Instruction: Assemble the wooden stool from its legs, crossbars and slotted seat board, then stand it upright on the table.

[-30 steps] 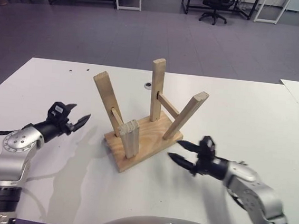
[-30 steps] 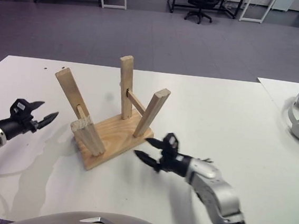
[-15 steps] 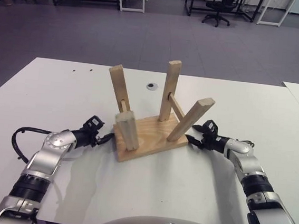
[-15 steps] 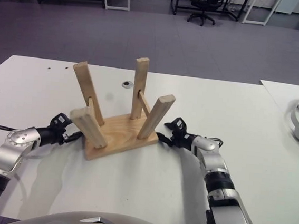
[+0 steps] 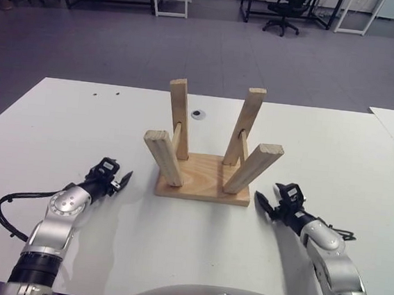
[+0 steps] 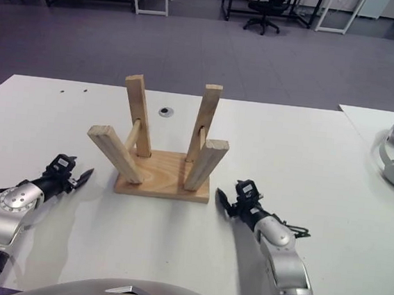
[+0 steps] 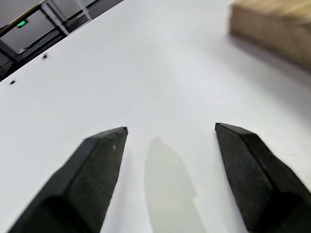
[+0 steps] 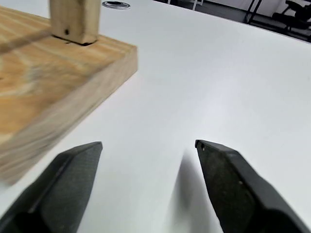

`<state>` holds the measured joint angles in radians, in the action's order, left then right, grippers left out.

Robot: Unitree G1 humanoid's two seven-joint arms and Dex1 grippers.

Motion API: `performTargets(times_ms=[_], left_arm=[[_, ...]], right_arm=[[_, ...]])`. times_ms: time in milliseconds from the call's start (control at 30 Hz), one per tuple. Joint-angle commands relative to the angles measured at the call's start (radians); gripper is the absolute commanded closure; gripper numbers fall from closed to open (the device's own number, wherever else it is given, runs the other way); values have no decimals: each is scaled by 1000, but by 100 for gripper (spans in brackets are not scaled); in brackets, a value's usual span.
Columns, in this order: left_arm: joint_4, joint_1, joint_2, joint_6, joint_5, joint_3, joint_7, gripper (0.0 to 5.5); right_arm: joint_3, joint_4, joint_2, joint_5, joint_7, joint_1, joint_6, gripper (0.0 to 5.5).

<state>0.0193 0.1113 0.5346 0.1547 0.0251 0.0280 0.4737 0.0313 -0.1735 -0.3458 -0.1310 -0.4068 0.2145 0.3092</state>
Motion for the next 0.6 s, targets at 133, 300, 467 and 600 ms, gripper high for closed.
performTargets(times_ms=[133,300,467,600], left_arm=[[-173,-7,-66,239,-3,-179,45,216],[-446,-38,-129,510,180,-160,84,216],[-592,-147,-198,722,312,-76,65,216],[-702,-180,-182,833,375,10,95,216]], right_arm=[[94,-76,80,-37,7,-62,142,191],[80,-231,84,-142,-17,-82,259,191],[-19,-539,22,-419,-69,-159,558,191],[-141,-621,-32,-544,-78,-219,669,191]])
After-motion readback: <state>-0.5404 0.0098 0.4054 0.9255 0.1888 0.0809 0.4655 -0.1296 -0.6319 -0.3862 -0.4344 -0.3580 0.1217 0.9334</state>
